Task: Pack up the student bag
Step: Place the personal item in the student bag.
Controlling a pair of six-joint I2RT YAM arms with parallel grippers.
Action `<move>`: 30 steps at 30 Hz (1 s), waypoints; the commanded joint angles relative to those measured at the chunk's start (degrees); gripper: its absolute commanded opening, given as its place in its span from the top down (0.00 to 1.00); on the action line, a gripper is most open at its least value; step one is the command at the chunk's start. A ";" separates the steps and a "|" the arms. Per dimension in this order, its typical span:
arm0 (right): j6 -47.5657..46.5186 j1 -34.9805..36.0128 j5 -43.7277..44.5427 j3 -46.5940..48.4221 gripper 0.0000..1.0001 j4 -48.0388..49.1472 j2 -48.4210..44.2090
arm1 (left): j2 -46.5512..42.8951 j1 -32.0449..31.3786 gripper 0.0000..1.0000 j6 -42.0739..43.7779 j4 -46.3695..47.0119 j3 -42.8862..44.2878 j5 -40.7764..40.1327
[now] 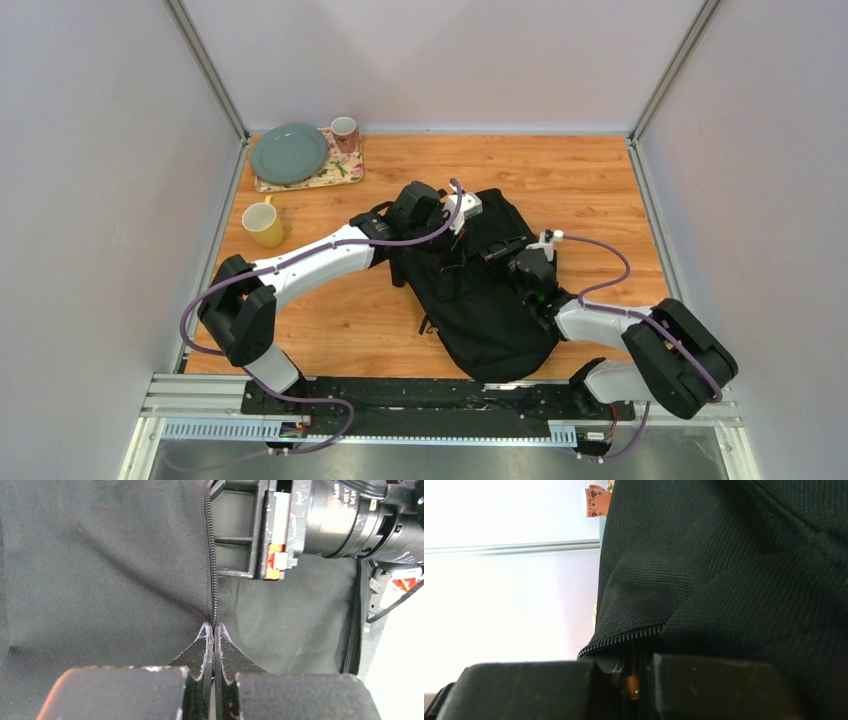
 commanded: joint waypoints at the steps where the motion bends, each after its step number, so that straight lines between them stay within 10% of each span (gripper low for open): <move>1: -0.64 2.04 8.45 5.11 1.00 4.92 3.45 | -1.81 -0.79 1.00 -1.42 0.34 0.23 1.81; 15: -14.94 2.39 7.69 9.96 0.57 -20.74 -1.80 | -3.39 0.36 1.00 -2.48 1.48 -3.11 -0.92; 24: -14.44 1.34 -1.63 12.24 1.00 -12.94 4.58 | -3.57 0.71 1.00 -3.18 2.36 -3.55 0.23; 30: -12.15 1.16 -3.39 14.26 0.97 -4.49 9.51 | -4.44 0.79 1.00 -3.18 2.36 -4.25 -0.04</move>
